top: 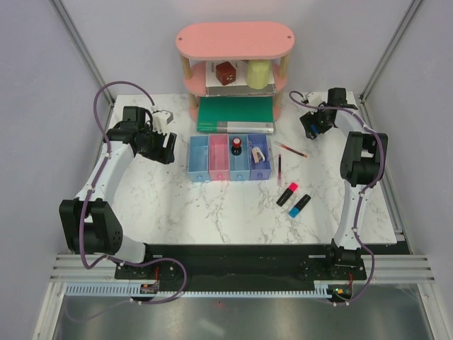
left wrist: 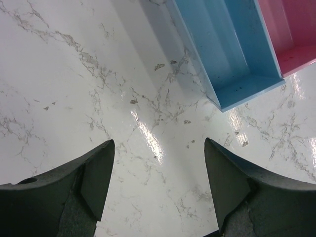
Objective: Sort the stationery into containers
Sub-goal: Pick up the stationery from the center of the board.
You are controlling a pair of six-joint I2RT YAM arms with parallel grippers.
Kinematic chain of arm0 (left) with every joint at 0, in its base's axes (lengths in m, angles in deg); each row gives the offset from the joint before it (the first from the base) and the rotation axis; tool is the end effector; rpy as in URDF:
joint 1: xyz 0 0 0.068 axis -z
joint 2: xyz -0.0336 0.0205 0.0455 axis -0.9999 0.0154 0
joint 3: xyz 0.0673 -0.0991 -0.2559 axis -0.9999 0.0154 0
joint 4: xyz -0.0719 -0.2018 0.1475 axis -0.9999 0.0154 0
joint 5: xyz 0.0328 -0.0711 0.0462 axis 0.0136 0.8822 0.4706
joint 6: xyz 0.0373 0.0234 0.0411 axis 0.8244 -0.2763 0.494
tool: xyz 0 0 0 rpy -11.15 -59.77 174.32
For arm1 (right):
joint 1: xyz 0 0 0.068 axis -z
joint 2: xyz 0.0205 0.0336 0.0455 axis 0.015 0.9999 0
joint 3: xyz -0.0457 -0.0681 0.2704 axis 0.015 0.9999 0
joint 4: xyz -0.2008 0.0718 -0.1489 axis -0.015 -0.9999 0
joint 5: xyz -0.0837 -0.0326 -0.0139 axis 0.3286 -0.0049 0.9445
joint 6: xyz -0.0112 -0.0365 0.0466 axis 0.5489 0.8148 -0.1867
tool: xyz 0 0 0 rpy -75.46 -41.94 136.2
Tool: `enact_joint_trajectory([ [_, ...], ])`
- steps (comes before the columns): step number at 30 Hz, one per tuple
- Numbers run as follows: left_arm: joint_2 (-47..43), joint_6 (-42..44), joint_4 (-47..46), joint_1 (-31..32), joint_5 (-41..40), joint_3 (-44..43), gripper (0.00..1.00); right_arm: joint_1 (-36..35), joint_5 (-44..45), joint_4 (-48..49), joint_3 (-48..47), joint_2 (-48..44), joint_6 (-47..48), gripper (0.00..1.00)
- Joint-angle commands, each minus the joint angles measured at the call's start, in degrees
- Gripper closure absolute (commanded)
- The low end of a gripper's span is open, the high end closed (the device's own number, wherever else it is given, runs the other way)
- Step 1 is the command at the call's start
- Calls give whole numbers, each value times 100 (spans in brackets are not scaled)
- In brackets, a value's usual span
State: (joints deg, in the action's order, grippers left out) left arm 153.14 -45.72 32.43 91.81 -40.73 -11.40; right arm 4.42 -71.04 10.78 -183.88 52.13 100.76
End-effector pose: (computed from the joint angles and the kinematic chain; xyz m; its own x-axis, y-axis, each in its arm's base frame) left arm 0.3069 -0.0261 0.2988 -0.7297 0.3318 -0.5979 0.4376 0.8985 -0.0355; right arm 0.5147 -0.0354 0.1656 -0.6225 -0.5331 -0.5730 -0.5549 0.8169 -0.1573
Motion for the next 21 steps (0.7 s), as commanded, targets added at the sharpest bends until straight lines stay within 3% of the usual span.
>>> enact_joint_trajectory([
  [1, 10, -202, 16, -24, 112, -117, 20, 105, 81, -373, 195, -56, 322, 18],
  [3, -25, -220, 16, -24, 121, -99, 20, 122, 55, -382, 160, -47, 305, 25],
  [4, -33, -220, 16, -24, 130, -81, 20, 131, 11, -408, 151, -47, 296, 32],
  [5, -42, -229, 7, -24, 139, -64, 20, 131, -7, -417, 160, -47, 278, 45],
  [11, -156, -238, -2, -24, 156, 24, 20, 131, -156, -540, 247, -82, 217, 66],
  [17, -253, -246, -2, -24, 218, 51, 20, 131, -516, -567, 791, -705, 67, 69],
  [21, -288, -246, -2, -24, 270, 103, 20, 105, -920, -645, 1152, -1601, -56, 69],
])
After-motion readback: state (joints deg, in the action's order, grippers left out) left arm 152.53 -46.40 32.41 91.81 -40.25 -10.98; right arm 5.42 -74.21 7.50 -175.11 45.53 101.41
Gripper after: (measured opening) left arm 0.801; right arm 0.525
